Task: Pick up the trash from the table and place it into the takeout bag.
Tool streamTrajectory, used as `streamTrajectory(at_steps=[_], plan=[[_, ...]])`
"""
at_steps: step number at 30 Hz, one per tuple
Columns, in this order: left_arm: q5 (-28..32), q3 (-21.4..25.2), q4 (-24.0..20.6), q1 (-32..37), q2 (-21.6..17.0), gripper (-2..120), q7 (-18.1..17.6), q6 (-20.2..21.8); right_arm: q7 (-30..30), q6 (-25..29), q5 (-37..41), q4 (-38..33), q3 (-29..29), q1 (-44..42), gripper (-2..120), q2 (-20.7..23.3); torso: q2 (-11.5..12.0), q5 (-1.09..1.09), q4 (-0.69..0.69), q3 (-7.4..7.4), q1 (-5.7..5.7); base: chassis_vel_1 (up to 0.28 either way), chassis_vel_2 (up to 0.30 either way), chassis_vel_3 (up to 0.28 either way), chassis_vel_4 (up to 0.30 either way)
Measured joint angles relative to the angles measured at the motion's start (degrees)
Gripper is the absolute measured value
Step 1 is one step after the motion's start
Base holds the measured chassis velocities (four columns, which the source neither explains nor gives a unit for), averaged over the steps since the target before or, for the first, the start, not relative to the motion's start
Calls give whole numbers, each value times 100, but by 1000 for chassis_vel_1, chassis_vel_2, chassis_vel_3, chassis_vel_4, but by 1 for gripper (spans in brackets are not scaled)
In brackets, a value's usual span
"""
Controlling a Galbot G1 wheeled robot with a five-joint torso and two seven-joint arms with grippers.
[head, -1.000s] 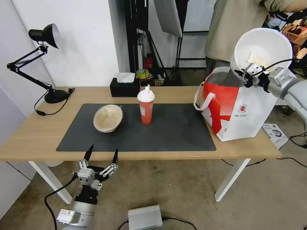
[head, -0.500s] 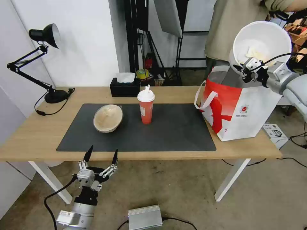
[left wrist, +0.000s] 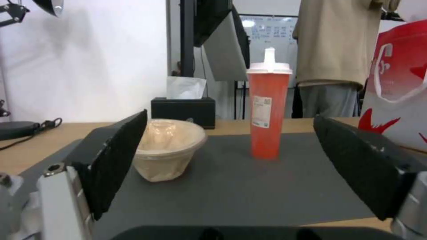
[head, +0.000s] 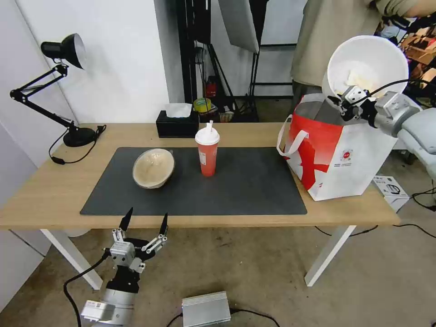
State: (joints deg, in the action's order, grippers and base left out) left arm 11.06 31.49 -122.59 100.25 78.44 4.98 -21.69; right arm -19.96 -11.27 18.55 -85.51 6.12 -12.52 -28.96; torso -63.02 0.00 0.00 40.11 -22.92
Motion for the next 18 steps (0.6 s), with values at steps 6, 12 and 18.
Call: streamTrajectory(at_steps=[6, 12, 18], plan=[[0, -5, 14, -7, 3, 100, 0, -2, 1, -5, 1, -55, -63, -115, 0, 18, 0, 0, 0, 0, 0, 0, 0, 0, 0], [0, -7, 29, -7, 3, 100, 1, -6, 9, -9, -1, -68, -109, -176, 0, 21, 0, 0, 0, 0, 0, 0, 0, 0, 0], [0, -13, 36, -16, -9, 100, 3, -7, 19, -9, -4, -57, -119, -180, 10, 21, 0, 0, 0, 0, 0, 0, 0, 0, 0]])
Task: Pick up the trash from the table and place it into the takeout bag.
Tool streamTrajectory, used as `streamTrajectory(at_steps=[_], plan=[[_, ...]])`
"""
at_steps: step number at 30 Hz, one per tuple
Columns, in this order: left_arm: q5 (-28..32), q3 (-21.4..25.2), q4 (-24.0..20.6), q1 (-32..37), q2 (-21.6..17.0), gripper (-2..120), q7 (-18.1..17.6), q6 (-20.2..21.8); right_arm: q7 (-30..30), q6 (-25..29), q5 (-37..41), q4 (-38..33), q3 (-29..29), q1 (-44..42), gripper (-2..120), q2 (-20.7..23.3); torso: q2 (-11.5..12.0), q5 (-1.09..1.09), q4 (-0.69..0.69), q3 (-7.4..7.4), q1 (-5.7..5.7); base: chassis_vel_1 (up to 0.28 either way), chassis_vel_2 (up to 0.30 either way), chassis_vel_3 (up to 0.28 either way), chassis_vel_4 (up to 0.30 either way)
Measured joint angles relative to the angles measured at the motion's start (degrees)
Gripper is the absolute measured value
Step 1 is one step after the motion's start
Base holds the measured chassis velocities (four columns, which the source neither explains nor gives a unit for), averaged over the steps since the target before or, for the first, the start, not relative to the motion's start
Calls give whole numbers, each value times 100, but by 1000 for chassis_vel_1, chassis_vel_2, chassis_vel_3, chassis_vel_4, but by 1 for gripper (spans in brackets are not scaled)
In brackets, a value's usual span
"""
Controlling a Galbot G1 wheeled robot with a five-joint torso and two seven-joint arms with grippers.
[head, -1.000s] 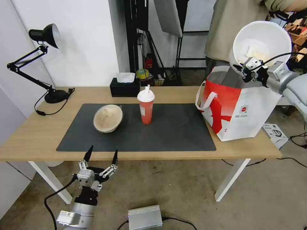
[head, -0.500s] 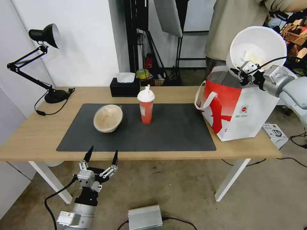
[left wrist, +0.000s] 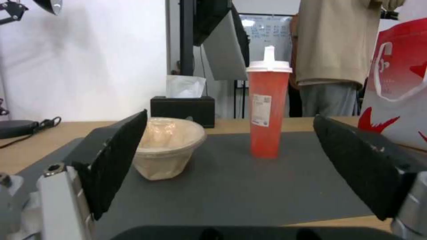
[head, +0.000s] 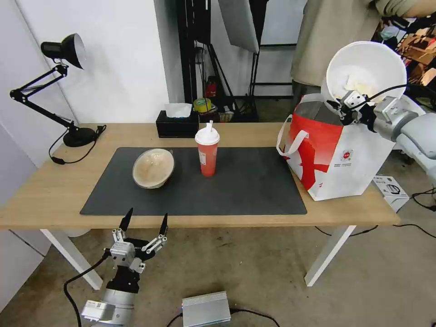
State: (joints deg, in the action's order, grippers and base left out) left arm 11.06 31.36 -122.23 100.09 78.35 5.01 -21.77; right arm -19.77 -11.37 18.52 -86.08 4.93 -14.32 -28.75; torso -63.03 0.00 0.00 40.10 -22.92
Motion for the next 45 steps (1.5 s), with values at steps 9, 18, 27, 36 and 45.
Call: streamTrajectory(at_steps=[9, 18, 27, 36, 45], plan=[[-4, -19, 24, -17, -2, 100, 5, 0, 5, -1, 0, 9, -2, -1, 42, 0, 0, 0, 0, 0, 0, 0, 0, 0, 0], [-8, -20, 30, -23, -12, 100, 9, 3, 11, -1, 0, 10, -8, 0, 72, 0, 0, 0, 0, 0, 0, 0, 0, 0, 0], [-6, -8, 30, -22, -13, 100, 10, 5, 14, -1, 1, 8, -11, 16, 78, 0, 0, 0, 0, 0, 0, 0, 0, 0, 0], [5, 18, 3, -24, -21, 100, 10, 7, 83, -6, 15, -33, -14, 28, 79, 2, 0, 0, 0, 0, 0, 0, 0, 0, 0], [18, 53, -72, -4, -29, 100, 8, 10, 224, -98, 211, -286, -161, -120, 82, 65, 0, 0, 0, 0, 0, 0, 0, 0, 0]])
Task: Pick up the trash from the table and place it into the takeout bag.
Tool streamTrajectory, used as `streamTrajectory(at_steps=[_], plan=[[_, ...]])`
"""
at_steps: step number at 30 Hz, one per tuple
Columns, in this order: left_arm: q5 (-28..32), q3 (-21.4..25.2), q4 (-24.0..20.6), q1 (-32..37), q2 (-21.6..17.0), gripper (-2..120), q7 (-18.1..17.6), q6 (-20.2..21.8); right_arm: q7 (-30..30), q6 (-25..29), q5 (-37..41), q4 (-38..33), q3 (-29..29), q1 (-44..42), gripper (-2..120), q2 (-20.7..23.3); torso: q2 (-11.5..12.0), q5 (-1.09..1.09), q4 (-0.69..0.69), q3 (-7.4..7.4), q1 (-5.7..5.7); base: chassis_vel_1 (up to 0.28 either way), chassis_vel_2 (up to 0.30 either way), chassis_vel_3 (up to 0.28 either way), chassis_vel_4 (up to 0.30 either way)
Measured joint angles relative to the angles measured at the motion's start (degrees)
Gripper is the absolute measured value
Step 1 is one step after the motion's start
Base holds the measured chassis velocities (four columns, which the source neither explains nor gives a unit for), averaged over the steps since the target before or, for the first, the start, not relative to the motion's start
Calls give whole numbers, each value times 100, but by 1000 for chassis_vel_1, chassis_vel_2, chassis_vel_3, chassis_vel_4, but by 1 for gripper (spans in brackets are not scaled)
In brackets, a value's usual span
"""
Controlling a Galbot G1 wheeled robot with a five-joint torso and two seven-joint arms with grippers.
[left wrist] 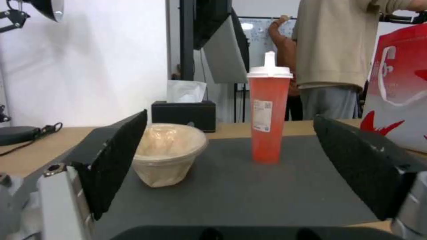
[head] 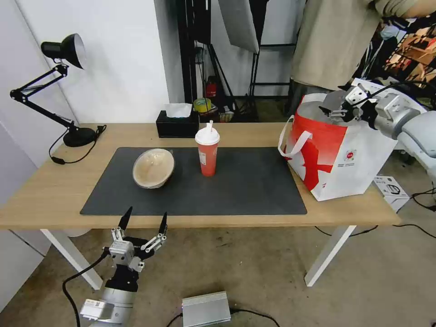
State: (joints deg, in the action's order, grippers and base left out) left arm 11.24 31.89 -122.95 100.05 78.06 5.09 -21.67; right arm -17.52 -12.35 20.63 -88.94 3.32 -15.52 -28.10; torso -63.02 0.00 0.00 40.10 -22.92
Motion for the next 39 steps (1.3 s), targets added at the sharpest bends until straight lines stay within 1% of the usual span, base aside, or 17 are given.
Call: streamTrajectory(at_steps=[2, 6, 9, 15, 17, 20, 23, 26, 31, 33, 39], plan=[[3, 4, -10, 3, 0, 100, -1, 0, 29, -24, 31, -38, -25, -38, 83, 10, 0, 0, 0, 0, 0, 0, 0, 0, 0], [33, 29, -97, 15, -15, 100, -9, 21, 167, -58, 156, -191, -200, -234, 97, 56, 0, -1, 0, 0, 0, 0, 0, 0, 0], [49, 38, -130, 16, -37, 100, -16, 34, 248, -65, 287, -295, -284, -322, 100, 95, 0, -1, 0, 0, 0, 0, 0, 0, 0], [88, 58, -164, 6, -72, 100, -28, 64, 466, -75, 596, -558, -454, -521, 100, 161, 0, -1, 0, 0, 0, 0, 0, 0, 0], [105, 66, -205, -20, -74, 100, -35, 125, 636, -76, 760, -737, -577, -689, 100, 179, 0, 0, 0, 0, 0, 0, 0, 0, 0], [130, 72, -249, -48, -73, 100, -41, 177, 732, -76, 871, -853, -664, -805, 100, 182, 0, 0, 0, 0, 0, 0, 0, 0, 0], [170, 104, -324, -99, -85, 100, -49, 269, 1069, -39, 1252, -1222, -932, -1213, 100, 172, 0, 0, 0, 0, 0, 0, 0, 0, 0], [191, 123, -349, -111, -90, 100, -55, 299, 1218, -17, 1342, -1384, -1053, -1405, 100, 157, 0, 0, 0, 0, 0, 0, 0, 0, 0], [225, 157, -377, -108, -117, 100, -66, 318, 1551, 223, 1442, -1734, -1357, -1978, 100, 93, 0, 1, 1, 0, 0, 0, 0, 0, 0], [226, 158, -378, -108, -118, 100, -67, 318, 1591, 261, 1451, -1791, -1407, -2081, 100, 82, 0, 0, 0, 0, 0, 0, 0, 0, 0], [229, 160, -382, -107, -116, 100, -73, 325, 1785, 506, 1456, -2120, -1670, -2788, 100, 44, 0, 0, -1, 0, 0, 0, 0, 0, 0]])
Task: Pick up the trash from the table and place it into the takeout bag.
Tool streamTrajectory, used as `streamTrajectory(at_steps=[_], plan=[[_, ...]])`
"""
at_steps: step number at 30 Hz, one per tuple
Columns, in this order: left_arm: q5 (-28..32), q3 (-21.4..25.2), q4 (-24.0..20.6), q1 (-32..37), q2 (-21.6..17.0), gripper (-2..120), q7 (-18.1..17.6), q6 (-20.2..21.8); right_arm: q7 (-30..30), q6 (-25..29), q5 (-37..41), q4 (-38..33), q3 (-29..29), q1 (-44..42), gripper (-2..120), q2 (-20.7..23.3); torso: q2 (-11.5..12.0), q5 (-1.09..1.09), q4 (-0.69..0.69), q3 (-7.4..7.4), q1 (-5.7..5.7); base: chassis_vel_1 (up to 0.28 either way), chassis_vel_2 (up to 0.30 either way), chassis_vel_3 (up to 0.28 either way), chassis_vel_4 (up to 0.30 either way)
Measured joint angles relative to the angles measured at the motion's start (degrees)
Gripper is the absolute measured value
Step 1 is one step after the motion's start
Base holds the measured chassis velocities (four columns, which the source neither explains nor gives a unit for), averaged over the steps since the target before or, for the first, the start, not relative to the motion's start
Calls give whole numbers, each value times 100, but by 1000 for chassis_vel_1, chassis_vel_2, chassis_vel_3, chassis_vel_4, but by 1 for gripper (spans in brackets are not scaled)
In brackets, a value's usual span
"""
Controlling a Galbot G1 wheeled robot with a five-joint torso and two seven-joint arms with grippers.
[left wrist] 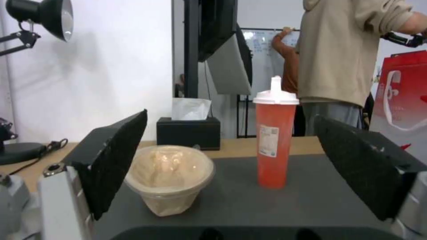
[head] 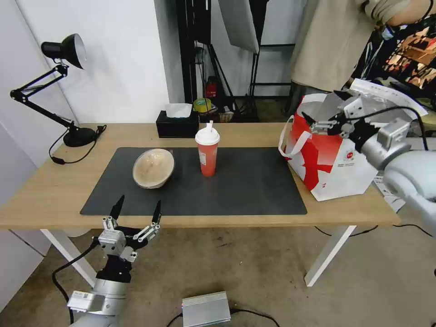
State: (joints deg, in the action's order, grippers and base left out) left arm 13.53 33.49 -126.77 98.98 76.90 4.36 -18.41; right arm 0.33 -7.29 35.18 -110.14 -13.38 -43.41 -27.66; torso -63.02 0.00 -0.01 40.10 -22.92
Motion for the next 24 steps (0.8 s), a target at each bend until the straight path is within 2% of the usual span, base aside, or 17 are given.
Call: streamTrajectory(at_steps=[7, 24], plan=[[5, 33, 0, -6, 6, 100, -10, 2, 216, 230, -41, -193, -114, -430, 100, -118, 0, 1, 0, 0, 0, 0, 0, 0, 0], [-43, 83, -27, 31, 69, 100, -143, -3, 587, 1014, -604, -431, -371, -1397, 100, -858, 0, 0, 1, 0, 0, 0, 0, 0, 0]])
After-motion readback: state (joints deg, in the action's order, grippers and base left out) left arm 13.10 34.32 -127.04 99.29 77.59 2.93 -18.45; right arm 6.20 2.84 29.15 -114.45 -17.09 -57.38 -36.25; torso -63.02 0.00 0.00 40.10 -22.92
